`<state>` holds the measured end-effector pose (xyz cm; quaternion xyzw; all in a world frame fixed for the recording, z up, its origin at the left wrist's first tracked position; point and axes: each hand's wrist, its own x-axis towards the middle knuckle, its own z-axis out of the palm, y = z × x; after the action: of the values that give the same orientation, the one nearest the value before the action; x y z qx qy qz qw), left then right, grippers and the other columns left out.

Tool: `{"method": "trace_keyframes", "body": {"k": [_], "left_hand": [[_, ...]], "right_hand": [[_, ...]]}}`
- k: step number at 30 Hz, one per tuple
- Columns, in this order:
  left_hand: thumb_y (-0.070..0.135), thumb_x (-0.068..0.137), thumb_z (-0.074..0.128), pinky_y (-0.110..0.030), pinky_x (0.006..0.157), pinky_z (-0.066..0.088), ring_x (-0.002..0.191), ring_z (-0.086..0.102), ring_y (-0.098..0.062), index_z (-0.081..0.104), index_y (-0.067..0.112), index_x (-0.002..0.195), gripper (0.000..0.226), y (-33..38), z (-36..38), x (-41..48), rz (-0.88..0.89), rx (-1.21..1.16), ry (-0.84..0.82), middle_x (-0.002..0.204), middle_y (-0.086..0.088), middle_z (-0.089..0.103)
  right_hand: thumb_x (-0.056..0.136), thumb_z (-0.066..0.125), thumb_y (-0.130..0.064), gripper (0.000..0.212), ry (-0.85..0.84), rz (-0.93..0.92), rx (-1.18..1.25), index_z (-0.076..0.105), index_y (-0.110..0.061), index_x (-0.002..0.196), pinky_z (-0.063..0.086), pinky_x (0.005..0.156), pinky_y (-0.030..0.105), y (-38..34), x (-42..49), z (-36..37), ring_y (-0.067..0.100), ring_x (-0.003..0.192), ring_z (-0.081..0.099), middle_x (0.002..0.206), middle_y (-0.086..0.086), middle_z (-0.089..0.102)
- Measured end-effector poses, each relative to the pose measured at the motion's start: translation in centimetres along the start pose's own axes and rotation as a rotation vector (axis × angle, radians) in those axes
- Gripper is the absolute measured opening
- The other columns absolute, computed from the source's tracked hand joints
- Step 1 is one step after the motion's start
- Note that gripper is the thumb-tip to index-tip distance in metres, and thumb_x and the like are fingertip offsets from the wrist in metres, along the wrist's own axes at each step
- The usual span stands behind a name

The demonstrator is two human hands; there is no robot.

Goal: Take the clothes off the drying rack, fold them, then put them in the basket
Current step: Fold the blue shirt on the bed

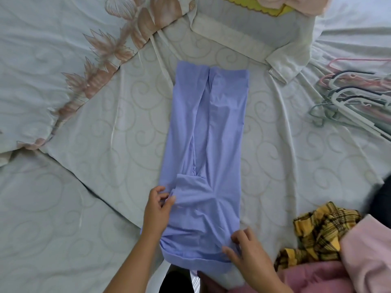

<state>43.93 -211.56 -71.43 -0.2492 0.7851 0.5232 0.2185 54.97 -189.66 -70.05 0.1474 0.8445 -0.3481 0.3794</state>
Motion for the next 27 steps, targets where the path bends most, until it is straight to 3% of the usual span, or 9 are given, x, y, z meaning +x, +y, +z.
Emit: {"method": "trace_keyframes", "body": {"k": [2, 4, 8, 11, 15, 21, 24, 25, 27], "left_hand": [[0.009, 0.082, 0.069, -0.020, 0.069, 0.039, 0.088, 0.053, -0.019, 0.037, 0.015, 0.118, 0.049, -0.5, 0.0, -0.3, -0.062, 0.120, -0.066, 0.091, 0.005, 0.053], [0.008, 0.082, 0.068, -0.028, 0.072, 0.040, 0.086, 0.056, -0.025, 0.037, 0.009, 0.127, 0.055, -1.3, 0.0, -0.9, -0.053, 0.336, -0.087, 0.091, -0.003, 0.056], [0.019, 0.066, 0.083, -0.042, 0.086, 0.044, 0.105, 0.053, -0.036, 0.045, 0.000, 0.127, 0.074, -3.5, -1.6, -0.8, -0.054, 0.529, 0.162, 0.113, -0.017, 0.052], [0.030, 0.053, 0.089, -0.034, 0.081, 0.045, 0.105, 0.055, -0.034, 0.048, -0.001, 0.115, 0.080, -3.6, -2.7, -0.7, -0.272, 0.315, 0.090, 0.110, -0.015, 0.054], [0.032, 0.044, 0.078, -0.018, 0.059, 0.050, 0.078, 0.067, -0.019, 0.067, 0.003, 0.096, 0.061, -3.1, -3.9, -1.3, -0.374, 0.042, -0.212, 0.078, 0.001, 0.072], [0.039, 0.032, 0.092, -0.026, 0.064, 0.056, 0.083, 0.070, -0.025, 0.070, 0.004, 0.099, 0.078, 1.2, -5.1, -0.9, -0.321, -0.326, -0.452, 0.094, -0.015, 0.072], [0.026, 0.061, 0.084, -0.019, 0.056, 0.054, 0.069, 0.069, -0.015, 0.072, 0.002, 0.091, 0.040, 5.5, -4.7, 2.2, -0.291, -0.483, -0.414, 0.083, -0.011, 0.073], [0.021, 0.075, 0.073, -0.016, 0.052, 0.051, 0.059, 0.066, -0.011, 0.074, 0.005, 0.080, 0.017, 7.5, -4.3, 3.6, -0.300, -0.522, -0.397, 0.072, -0.007, 0.071], [0.020, 0.091, 0.052, -0.015, 0.043, 0.043, 0.042, 0.054, -0.006, 0.073, 0.010, 0.060, 0.039, 11.3, -3.7, 7.4, -0.367, -0.594, -0.330, 0.053, -0.001, 0.063]], "right_hand": [[0.066, 0.028, -0.088, 0.050, 0.075, 0.085, 0.021, 0.031, -0.039, 0.074, 0.042, 0.071, 0.031, -0.3, -0.1, 0.1, 0.015, 0.076, 0.053, 0.095, -0.007, 0.039], [0.089, 0.047, -0.054, 0.032, 0.117, 0.182, 0.010, 0.028, -0.035, 0.072, 0.045, 0.073, 0.035, -0.4, 0.1, -0.1, 0.020, 0.076, 0.050, 0.098, -0.002, 0.041], [0.087, 0.062, -0.026, 0.030, 0.243, 0.199, 0.135, 0.035, -0.029, 0.077, 0.038, 0.065, 0.031, -0.4, 0.5, 0.2, 0.016, 0.076, 0.048, 0.092, 0.000, 0.047], [0.086, 0.065, -0.027, 0.020, 0.260, 0.249, 0.386, 0.048, -0.018, 0.088, 0.039, 0.064, 0.026, -0.8, 1.4, 0.2, 0.015, 0.078, 0.054, 0.088, 0.002, 0.056], [0.088, 0.063, -0.013, 0.004, -0.017, 0.338, 0.679, 0.063, -0.009, 0.087, 0.045, 0.053, 0.018, -1.9, 1.9, -0.8, 0.016, 0.073, 0.063, 0.079, 0.002, 0.068], [0.087, 0.060, -0.006, 0.016, -0.198, 0.387, 1.142, 0.067, 0.003, 0.098, 0.056, 0.063, 0.030, -4.0, 2.5, -5.5, 0.025, 0.076, 0.070, 0.091, 0.018, 0.072], [0.095, 0.043, 0.004, 0.023, -0.180, 0.365, 1.300, 0.063, -0.002, 0.087, 0.052, 0.043, 0.022, -6.2, 4.5, -9.6, 0.016, 0.053, 0.068, 0.065, 0.011, 0.070], [0.090, 0.054, 0.000, 0.013, -0.150, 0.320, 1.356, 0.064, -0.003, 0.082, 0.050, 0.040, 0.021, -7.1, 5.4, -11.1, 0.014, 0.047, 0.065, 0.058, 0.008, 0.068], [0.043, 0.091, -0.008, 0.032, -0.128, 0.191, 1.390, 0.069, -0.003, 0.066, 0.049, 0.038, 0.020, -9.5, 8.0, -15.3, 0.012, 0.041, 0.062, 0.050, 0.005, 0.064]]}}
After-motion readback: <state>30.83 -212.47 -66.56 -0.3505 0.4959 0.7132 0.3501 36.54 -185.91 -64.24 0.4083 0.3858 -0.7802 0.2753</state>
